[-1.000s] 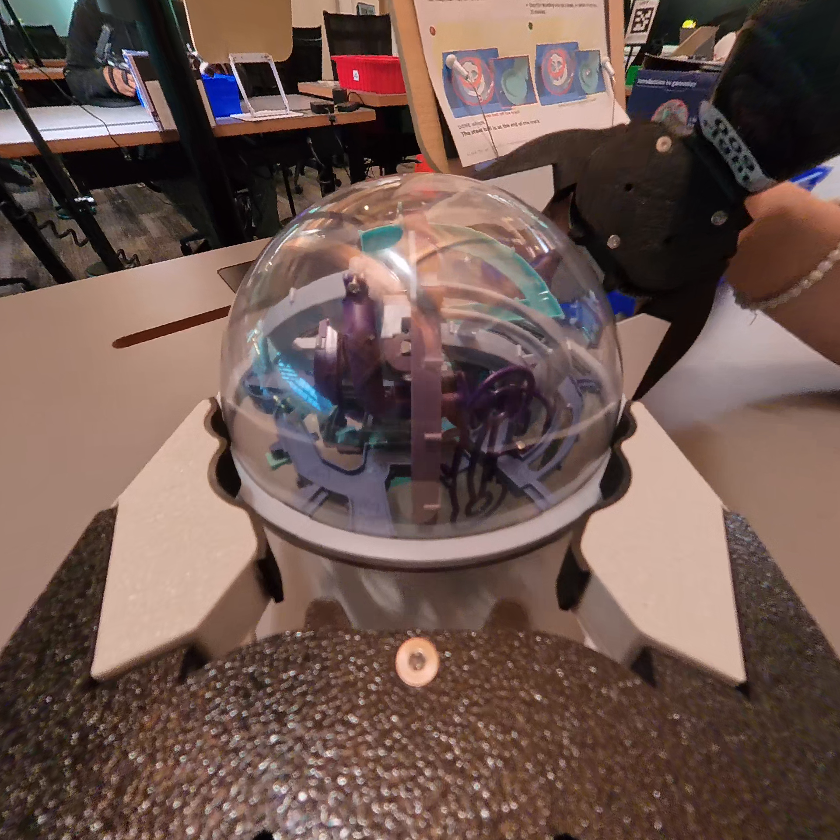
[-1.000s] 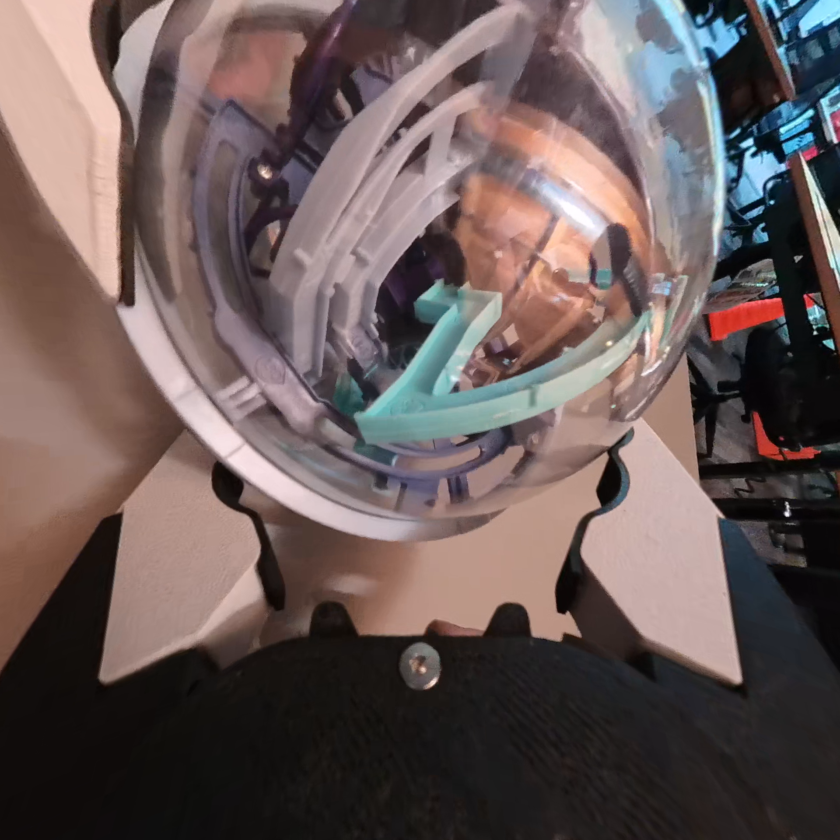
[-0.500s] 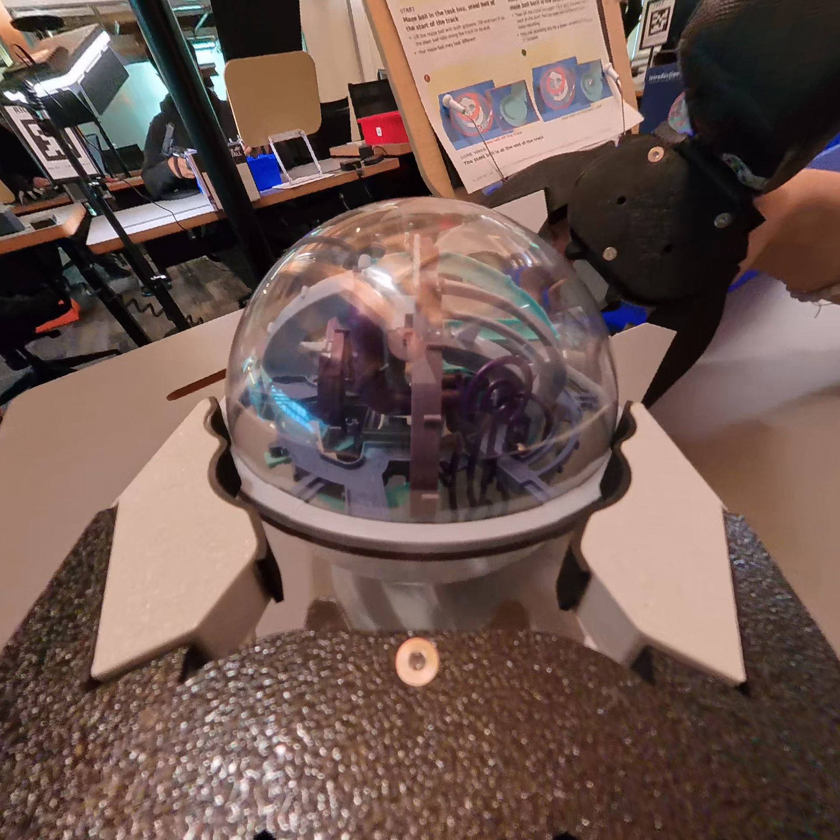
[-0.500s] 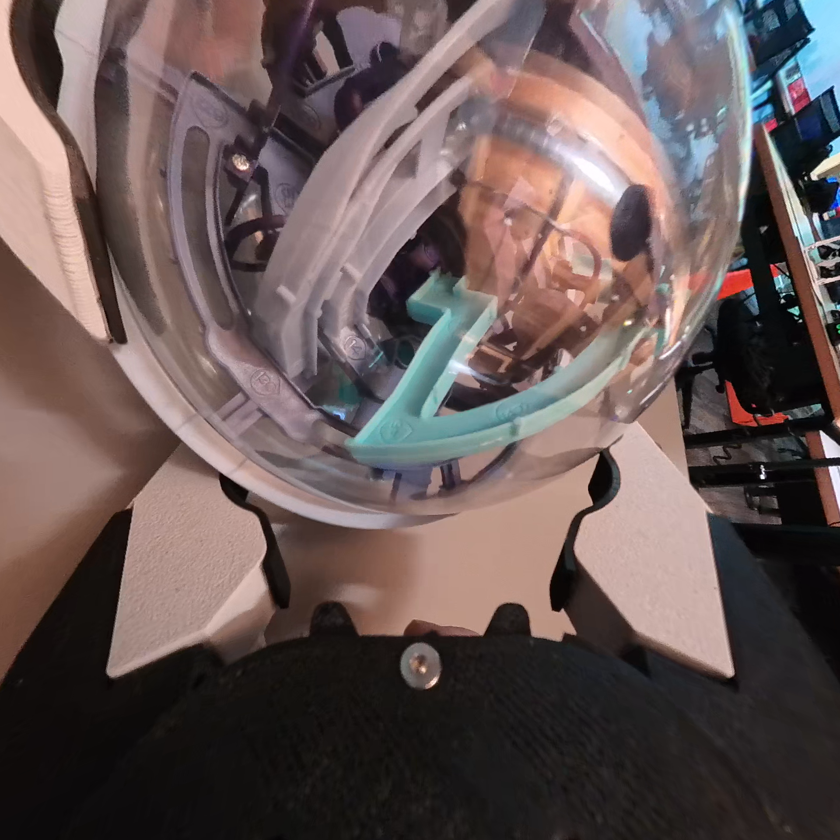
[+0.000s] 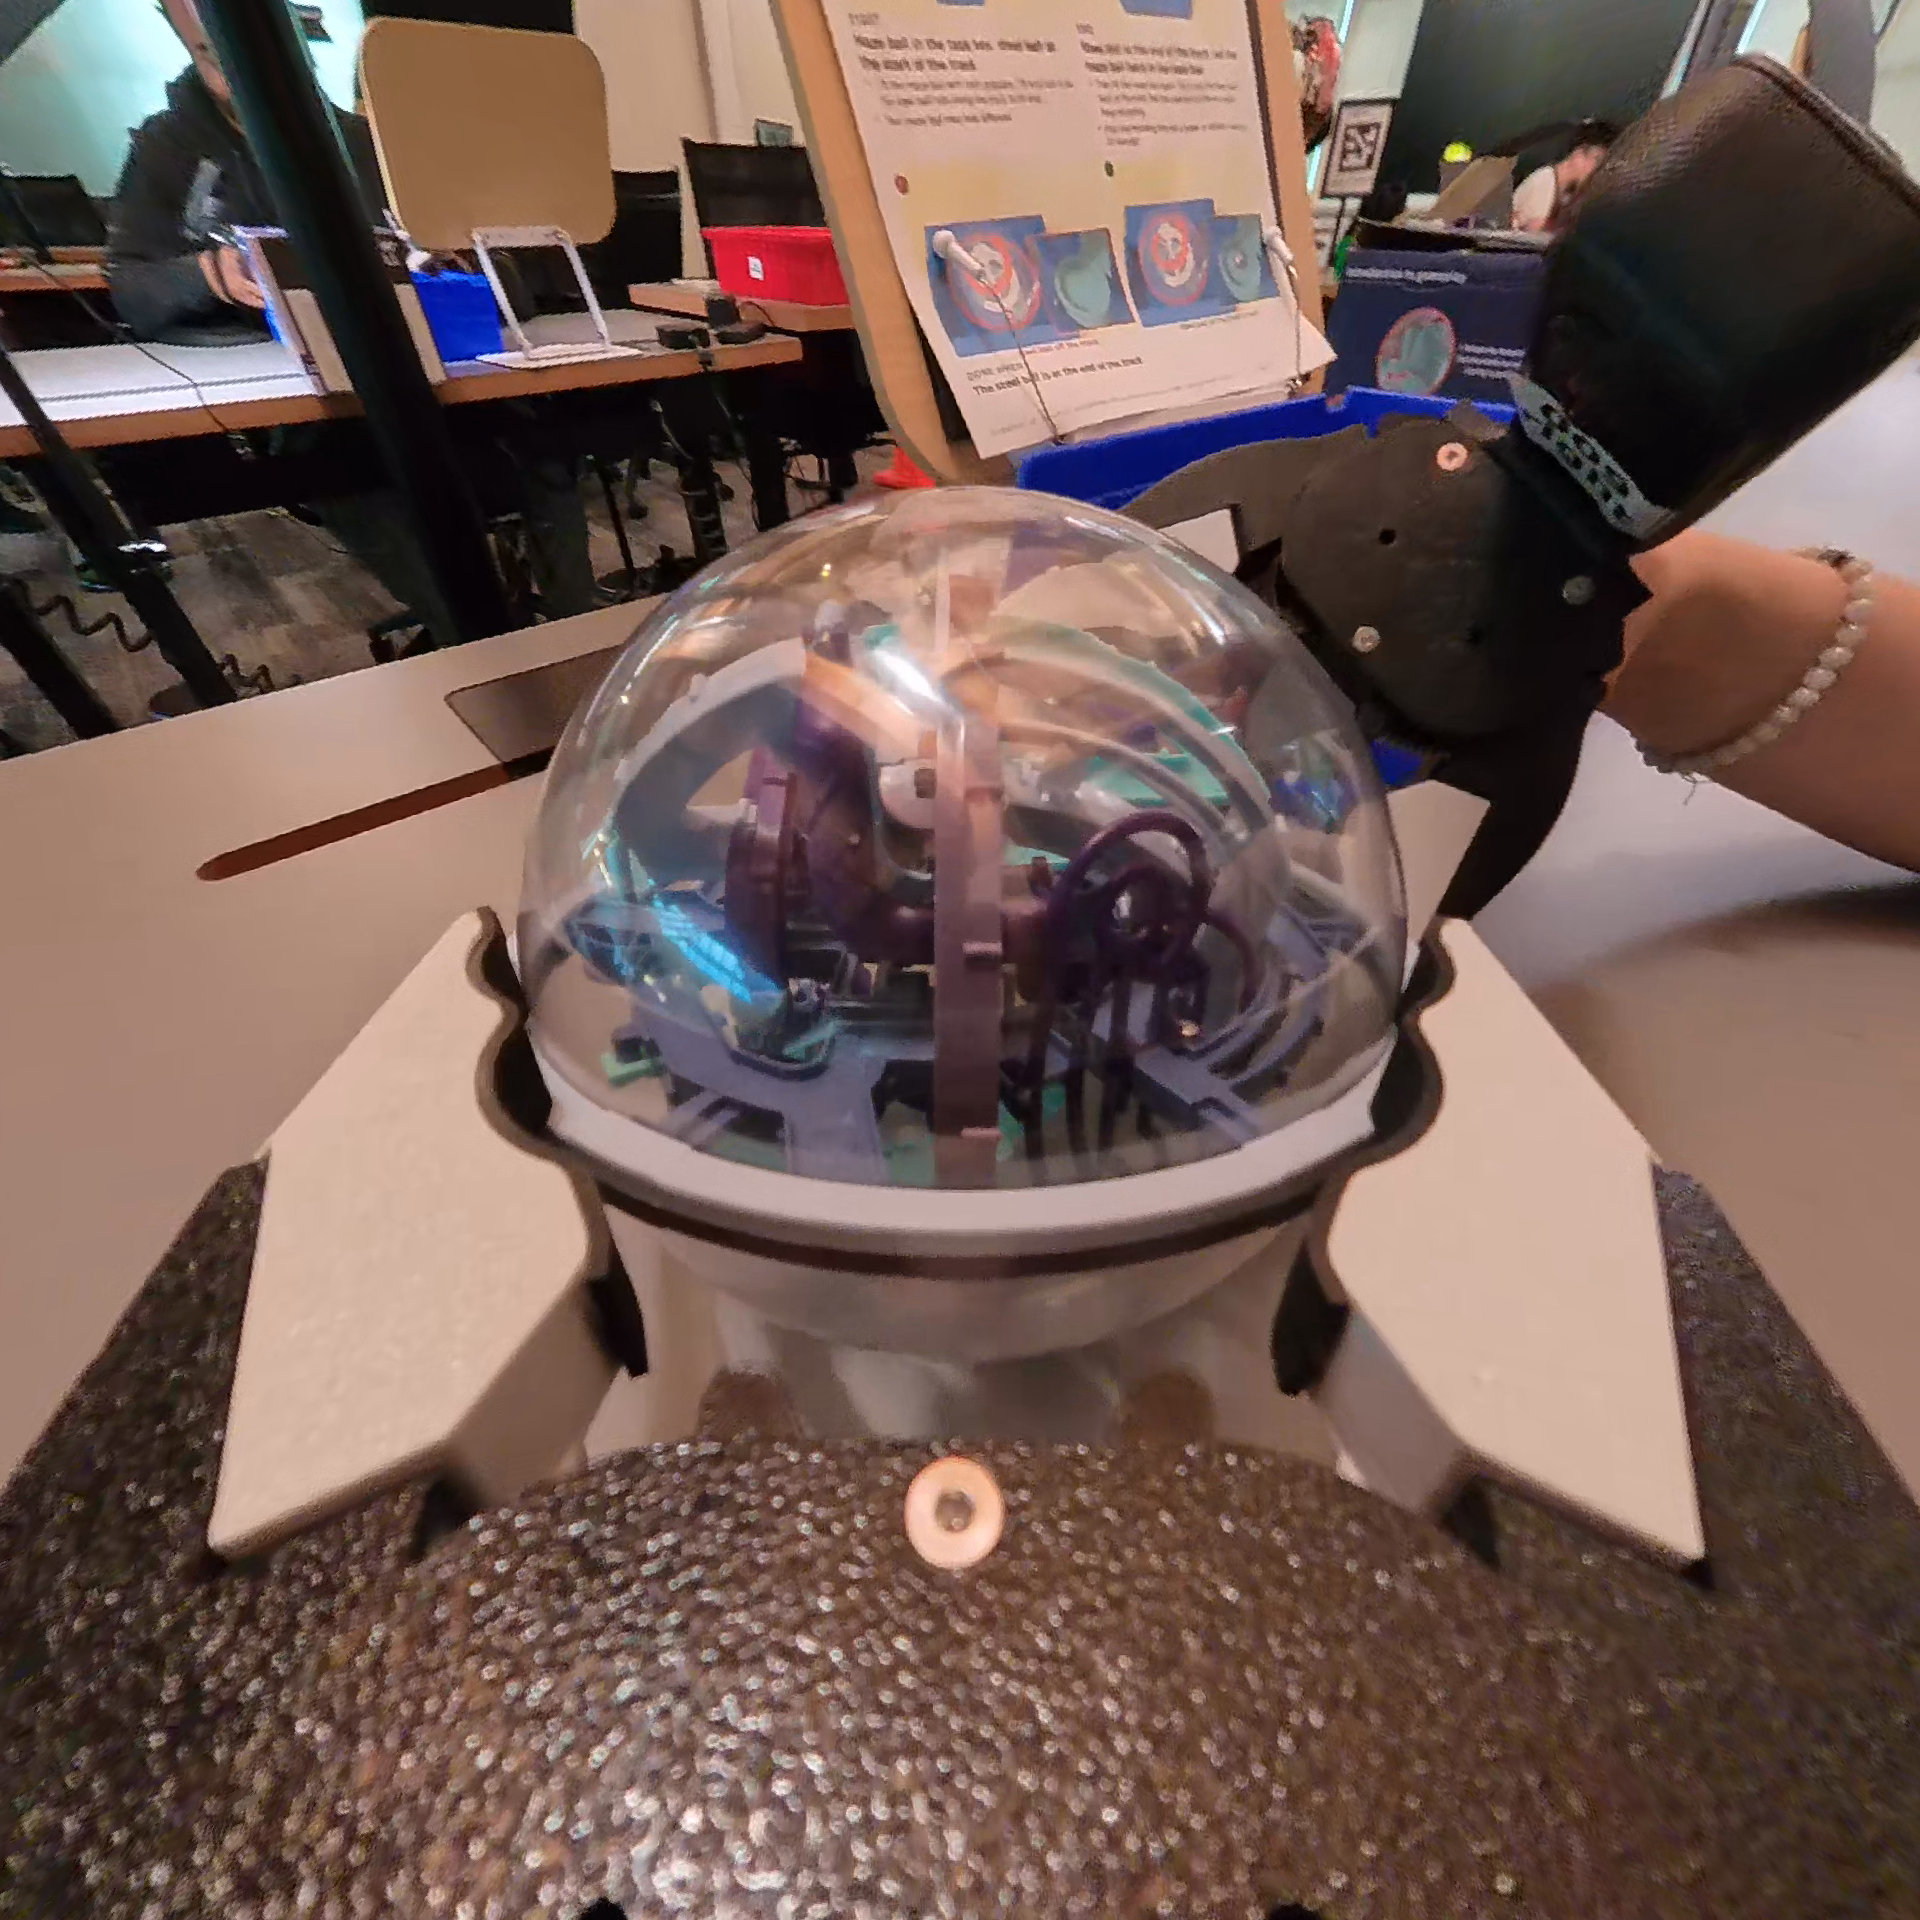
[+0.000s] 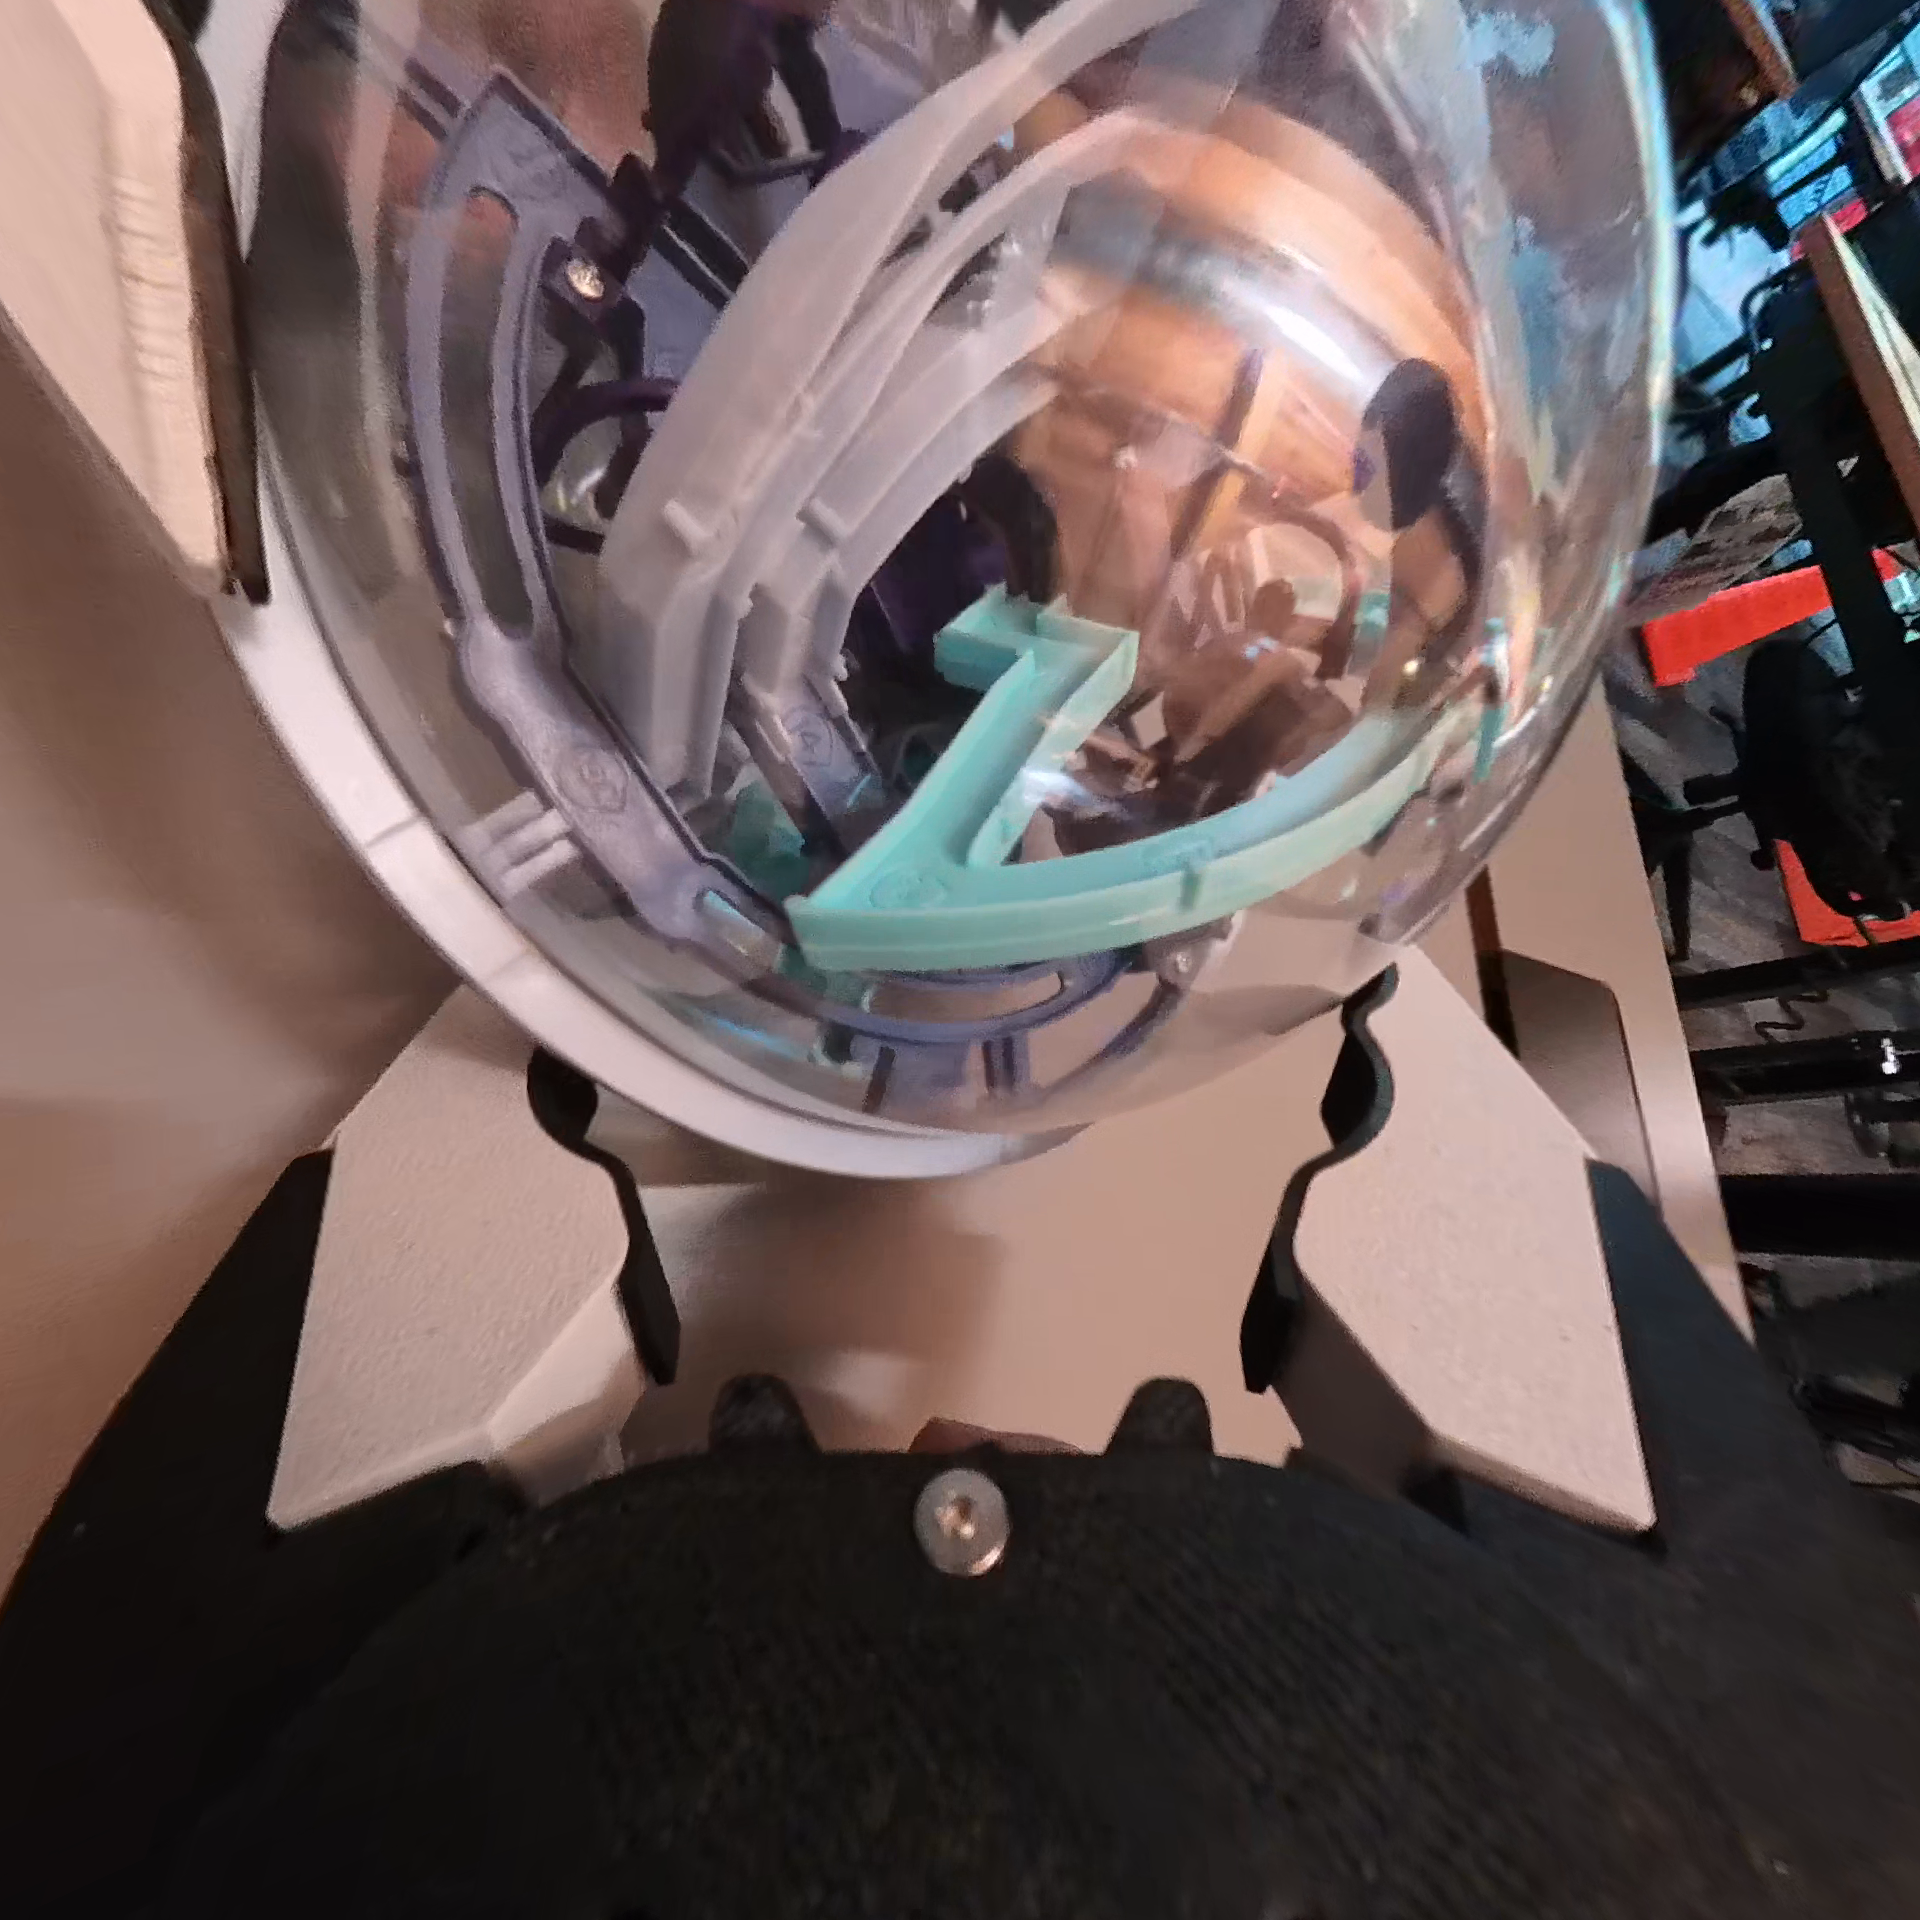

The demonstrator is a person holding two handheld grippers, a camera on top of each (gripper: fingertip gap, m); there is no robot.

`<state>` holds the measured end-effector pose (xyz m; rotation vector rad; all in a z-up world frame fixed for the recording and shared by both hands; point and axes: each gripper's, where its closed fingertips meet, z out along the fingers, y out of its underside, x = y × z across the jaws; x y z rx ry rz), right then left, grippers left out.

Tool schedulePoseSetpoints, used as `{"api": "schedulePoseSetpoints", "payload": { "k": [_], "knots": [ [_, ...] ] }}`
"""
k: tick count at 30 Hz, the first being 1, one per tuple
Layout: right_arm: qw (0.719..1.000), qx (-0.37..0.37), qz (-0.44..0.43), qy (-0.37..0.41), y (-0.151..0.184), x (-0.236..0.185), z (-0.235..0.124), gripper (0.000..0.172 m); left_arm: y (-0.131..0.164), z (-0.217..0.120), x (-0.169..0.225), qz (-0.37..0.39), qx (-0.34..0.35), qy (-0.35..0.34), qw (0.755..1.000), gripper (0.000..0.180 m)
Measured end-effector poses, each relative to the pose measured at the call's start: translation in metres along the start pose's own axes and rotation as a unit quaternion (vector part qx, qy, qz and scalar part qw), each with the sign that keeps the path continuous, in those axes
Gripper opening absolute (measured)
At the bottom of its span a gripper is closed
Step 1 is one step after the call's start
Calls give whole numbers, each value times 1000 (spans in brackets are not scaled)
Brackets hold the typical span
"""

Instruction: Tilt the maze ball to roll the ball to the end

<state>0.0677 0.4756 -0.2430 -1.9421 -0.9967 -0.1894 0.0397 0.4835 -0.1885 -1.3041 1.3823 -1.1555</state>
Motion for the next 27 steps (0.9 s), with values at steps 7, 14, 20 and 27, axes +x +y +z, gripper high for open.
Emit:
{"api": "schedulePoseSetpoints", "payload": {
  "k": [7, 14, 20, 27],
  "knots": [
    [999, 14, 51, 1, -3, -25, -22, 141, 1, -5, 23, 73, -18, 50, 996, 157],
    [997, 5, 81, -5, 0, -57, -51, 139, 3, -12, 53, 87, -42, 132, 987, 157],
    [999, -11, 30, -6, 6, -61, -68, 134, 7, -14, 66, 118, -66, 156, 978, 157],
    [996, 12, 13, -93, -18, -39, -89, 138, 10, -2, 72, 123, -79, 156, 977, 157]
  ]
}}
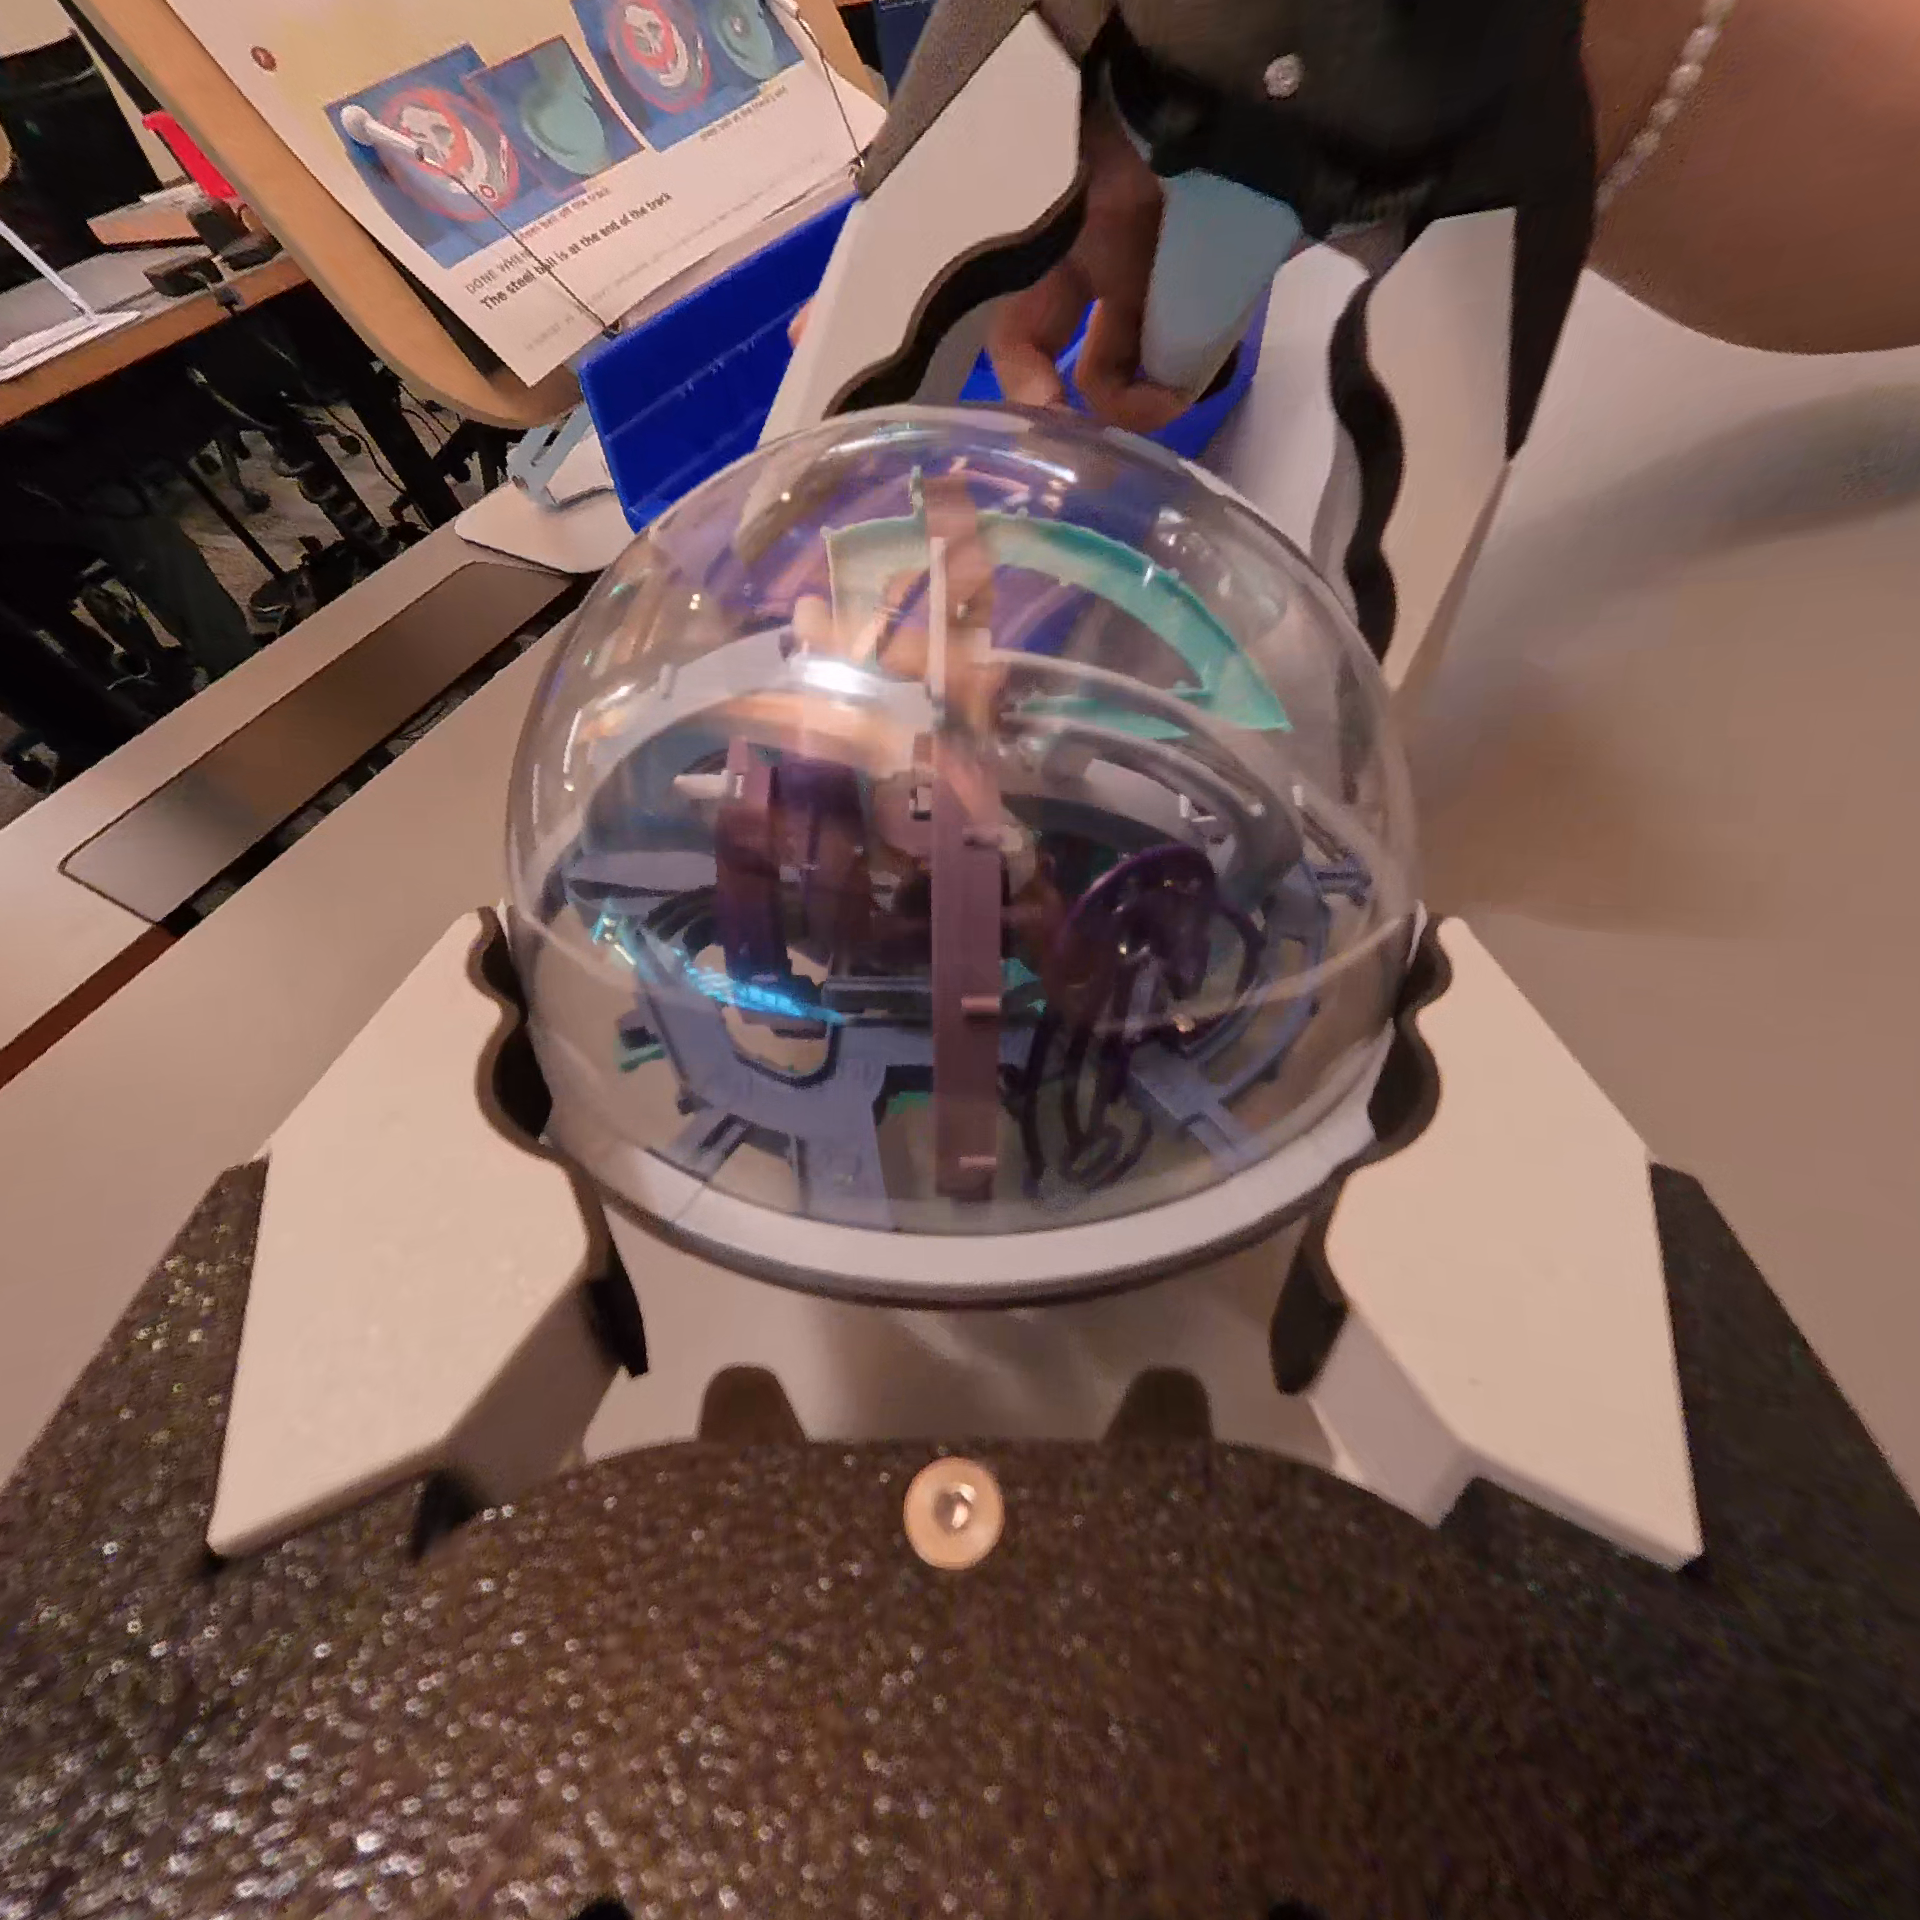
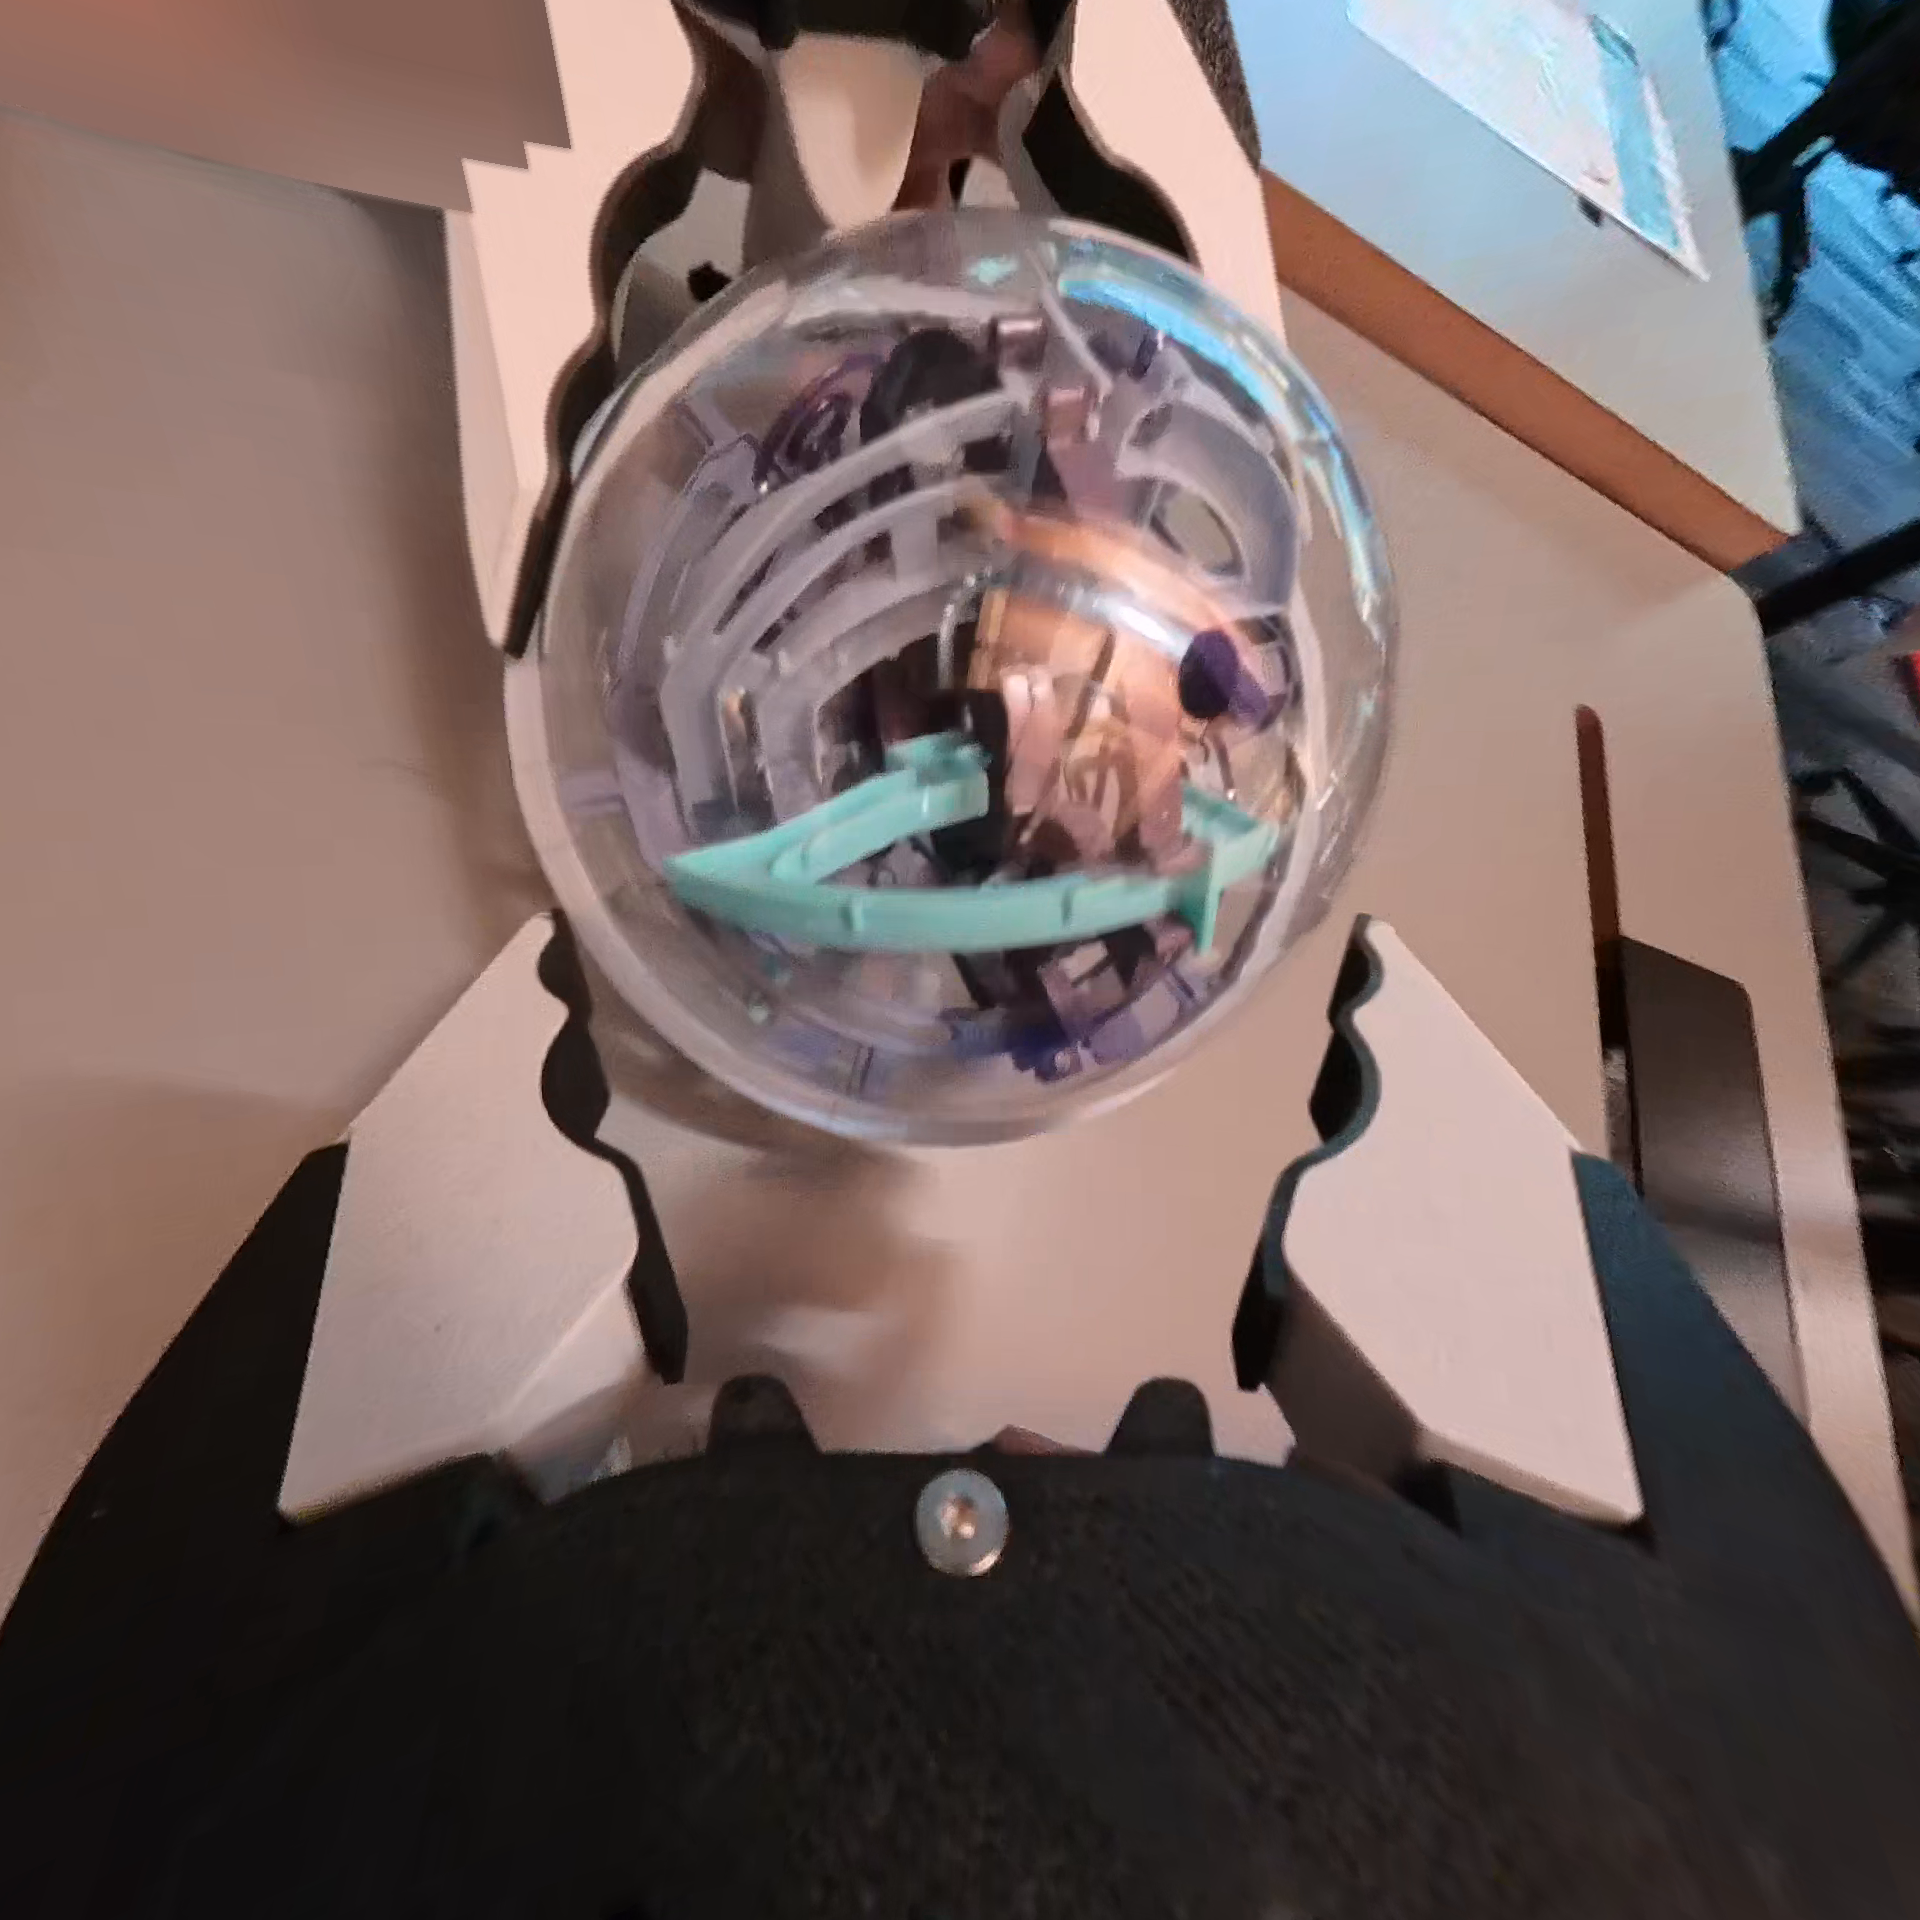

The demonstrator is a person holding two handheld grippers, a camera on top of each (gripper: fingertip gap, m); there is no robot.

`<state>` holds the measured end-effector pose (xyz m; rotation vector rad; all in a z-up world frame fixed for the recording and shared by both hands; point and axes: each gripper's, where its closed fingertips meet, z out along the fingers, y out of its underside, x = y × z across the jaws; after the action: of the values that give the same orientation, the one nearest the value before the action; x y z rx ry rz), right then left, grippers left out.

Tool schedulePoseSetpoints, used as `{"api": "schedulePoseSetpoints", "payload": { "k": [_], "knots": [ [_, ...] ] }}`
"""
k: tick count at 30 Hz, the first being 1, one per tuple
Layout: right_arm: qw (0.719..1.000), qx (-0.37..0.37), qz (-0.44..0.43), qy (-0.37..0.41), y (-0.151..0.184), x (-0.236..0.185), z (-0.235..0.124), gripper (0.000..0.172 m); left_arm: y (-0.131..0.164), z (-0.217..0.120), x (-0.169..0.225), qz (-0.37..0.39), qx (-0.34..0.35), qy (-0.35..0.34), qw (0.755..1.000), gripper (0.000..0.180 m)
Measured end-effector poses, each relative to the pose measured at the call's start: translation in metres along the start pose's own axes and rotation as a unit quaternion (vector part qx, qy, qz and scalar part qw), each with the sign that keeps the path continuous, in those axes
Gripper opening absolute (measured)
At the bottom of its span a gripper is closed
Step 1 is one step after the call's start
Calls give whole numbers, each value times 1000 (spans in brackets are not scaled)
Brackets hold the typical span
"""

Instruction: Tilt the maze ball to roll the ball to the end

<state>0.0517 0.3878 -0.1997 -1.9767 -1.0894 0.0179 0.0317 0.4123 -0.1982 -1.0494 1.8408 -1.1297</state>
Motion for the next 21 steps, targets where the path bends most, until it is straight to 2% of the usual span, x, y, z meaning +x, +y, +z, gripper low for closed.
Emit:
{"api": "schedulePoseSetpoints", "payload": {
  "k": [3, 5, 11, 16, 21],
  "knots": [
    [1000, -5, -4, -25, 2, 1, 11, 148, -3, 3, -1, -4, 4, -9, 1000, 157],
    [1000, 0, -18, -17, 3, 3, 15, 152, -3, 4, -3, -9, 4, -17, 1000, 157],
    [999, 33, 18, 10, 1, 0, 18, 158, -6, 8, -2, -7, 7, -21, 1000, 157],
    [995, 46, 79, 35, 6, -17, 9, 157, -17, 11, 16, 8, 16, 26, 1000, 157],
    [991, 62, 100, 57, 7, -30, -4, 153, -21, 15, 33, 28, 11, 67, 997, 157]
  ]
}}
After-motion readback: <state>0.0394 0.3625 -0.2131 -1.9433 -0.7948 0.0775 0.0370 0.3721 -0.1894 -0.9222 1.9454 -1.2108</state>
